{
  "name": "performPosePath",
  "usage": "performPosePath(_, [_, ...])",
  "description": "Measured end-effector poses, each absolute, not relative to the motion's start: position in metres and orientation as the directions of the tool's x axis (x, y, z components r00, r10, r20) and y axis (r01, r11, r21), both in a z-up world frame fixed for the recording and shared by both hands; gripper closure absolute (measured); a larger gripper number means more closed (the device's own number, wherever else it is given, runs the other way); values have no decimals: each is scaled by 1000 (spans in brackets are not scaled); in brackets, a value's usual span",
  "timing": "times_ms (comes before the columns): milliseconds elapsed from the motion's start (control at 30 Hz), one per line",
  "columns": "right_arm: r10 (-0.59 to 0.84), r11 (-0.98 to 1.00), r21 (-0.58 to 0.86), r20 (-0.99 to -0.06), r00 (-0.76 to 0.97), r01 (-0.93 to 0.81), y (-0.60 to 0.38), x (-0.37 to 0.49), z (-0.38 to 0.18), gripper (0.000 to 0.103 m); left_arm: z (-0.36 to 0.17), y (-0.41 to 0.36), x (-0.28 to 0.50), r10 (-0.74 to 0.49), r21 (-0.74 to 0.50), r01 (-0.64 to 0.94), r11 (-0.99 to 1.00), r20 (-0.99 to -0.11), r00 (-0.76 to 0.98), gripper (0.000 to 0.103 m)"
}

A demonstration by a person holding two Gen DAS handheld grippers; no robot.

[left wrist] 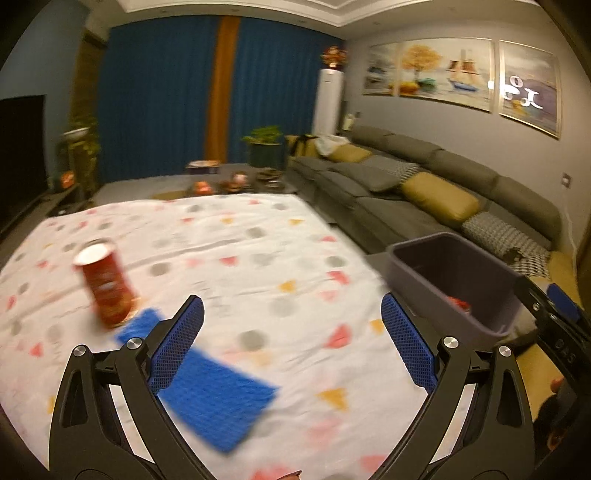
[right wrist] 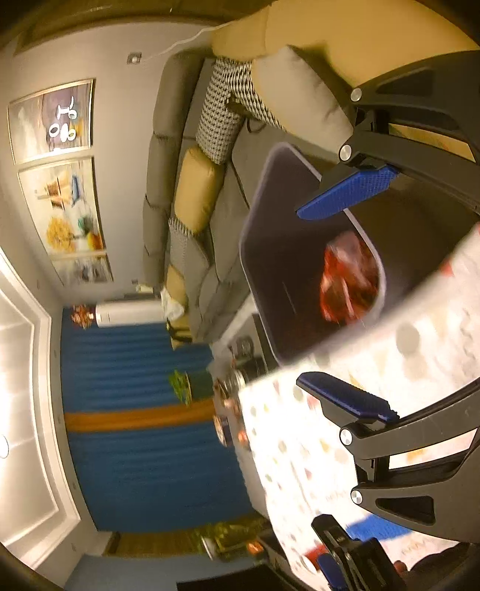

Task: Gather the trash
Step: 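Move both open tools back over the red cup and blue mesh sleeve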

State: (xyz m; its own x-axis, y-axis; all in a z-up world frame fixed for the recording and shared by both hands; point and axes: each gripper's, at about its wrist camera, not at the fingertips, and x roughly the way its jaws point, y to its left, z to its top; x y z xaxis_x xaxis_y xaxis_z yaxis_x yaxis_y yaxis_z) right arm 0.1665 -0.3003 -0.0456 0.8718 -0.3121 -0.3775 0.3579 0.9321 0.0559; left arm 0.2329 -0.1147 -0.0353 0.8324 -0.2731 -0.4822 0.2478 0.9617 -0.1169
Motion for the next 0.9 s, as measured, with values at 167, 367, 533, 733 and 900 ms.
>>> performPosePath(167, [-226,964,40,-402,887,264,-258,172,-53,21,-36,-60,220,-167,-114,128,985,-480,861,8])
performPosePath(367, [-127,988,29,-433,893,155,-208,180,-63,21,-38,7,202,-22,-86,-22,996,-473,881,8])
performPosePath(533, [-52,998,6,-464,884,62,-165,190,-73,21,-34,48,190,36,-108,-97,989,-466,884,8])
performPosePath(733, [11,1000,-7,-523,852,-17,-130,210,-88,21,-34,77,183,77,-112,-145,983,-461,884,7])
performPosePath(900, [30,999,-20,-559,829,-50,-112,227,-97,21,-31,91,188,91,-117,-161,980,-456,885,7])
